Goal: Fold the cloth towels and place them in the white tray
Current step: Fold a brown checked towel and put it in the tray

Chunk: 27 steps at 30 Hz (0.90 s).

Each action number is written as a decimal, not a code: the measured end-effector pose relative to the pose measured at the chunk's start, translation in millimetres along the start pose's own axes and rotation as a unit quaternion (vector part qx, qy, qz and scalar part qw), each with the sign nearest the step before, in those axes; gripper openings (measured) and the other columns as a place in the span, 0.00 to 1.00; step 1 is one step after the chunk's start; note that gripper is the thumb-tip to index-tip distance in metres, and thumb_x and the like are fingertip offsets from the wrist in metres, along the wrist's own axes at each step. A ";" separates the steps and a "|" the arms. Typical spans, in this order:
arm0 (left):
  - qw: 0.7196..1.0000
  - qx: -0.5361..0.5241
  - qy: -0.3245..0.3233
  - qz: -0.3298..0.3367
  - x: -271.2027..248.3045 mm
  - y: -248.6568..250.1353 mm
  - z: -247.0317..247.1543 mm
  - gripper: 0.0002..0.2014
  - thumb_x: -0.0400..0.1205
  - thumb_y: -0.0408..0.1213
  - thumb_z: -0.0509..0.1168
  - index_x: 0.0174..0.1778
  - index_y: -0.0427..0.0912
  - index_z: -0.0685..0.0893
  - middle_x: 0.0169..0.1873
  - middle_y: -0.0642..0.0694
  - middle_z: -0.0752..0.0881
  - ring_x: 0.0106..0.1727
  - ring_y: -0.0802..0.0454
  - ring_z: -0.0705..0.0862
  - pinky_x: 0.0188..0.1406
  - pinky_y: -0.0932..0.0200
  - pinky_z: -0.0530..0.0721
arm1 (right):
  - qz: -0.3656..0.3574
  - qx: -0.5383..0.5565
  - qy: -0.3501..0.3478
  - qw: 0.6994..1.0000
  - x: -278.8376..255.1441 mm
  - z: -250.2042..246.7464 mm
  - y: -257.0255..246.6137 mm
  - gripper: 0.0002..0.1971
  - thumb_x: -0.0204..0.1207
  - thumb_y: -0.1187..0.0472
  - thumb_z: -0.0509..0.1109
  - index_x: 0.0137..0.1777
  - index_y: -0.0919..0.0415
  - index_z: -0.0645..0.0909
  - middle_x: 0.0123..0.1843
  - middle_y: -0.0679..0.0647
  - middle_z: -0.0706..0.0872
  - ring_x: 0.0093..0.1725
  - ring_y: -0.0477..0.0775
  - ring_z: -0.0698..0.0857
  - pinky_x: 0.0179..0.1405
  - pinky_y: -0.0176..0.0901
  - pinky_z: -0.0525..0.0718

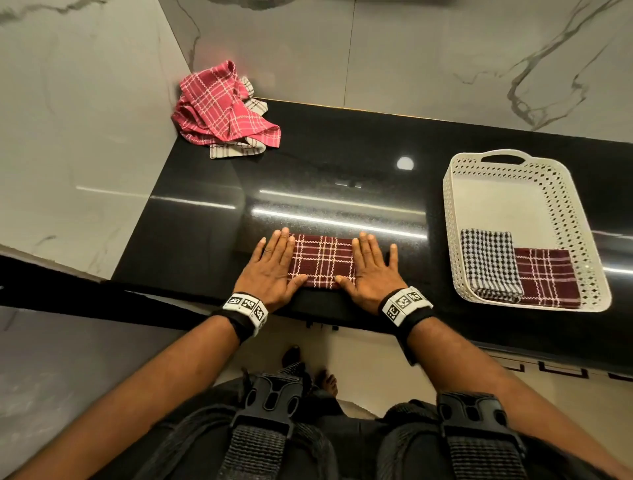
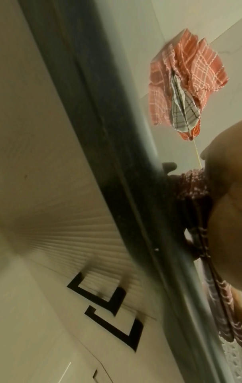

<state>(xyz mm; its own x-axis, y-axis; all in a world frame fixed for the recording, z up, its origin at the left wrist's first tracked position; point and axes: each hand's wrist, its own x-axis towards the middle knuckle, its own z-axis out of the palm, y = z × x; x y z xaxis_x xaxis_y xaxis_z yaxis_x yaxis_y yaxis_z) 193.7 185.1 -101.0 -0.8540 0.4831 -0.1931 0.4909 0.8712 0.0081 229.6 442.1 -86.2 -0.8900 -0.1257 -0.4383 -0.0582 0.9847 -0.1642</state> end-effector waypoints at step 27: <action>0.977 -0.020 -0.026 0.210 -43.6 -12.7 -9.4 0.47 0.82 0.73 0.44 0.88 0.41 0.48 0.88 0.43 0.46 0.88 0.49 0.43 0.87 0.44 0.45 | -0.170 0.085 0.092 0.977 -44.2 6.2 -37.3 0.45 0.73 0.34 0.69 0.85 0.56 0.61 0.85 0.54 0.63 0.84 0.56 0.61 0.83 0.67 0.58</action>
<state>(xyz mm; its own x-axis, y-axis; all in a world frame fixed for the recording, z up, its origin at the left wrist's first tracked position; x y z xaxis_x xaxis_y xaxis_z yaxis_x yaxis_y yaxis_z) 223.1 153.8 -83.5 -0.5684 0.7943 -0.2144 0.7882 0.6004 0.1349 274.0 410.2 -66.2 -0.8998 -0.4026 -0.1680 -0.3025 0.8533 -0.4247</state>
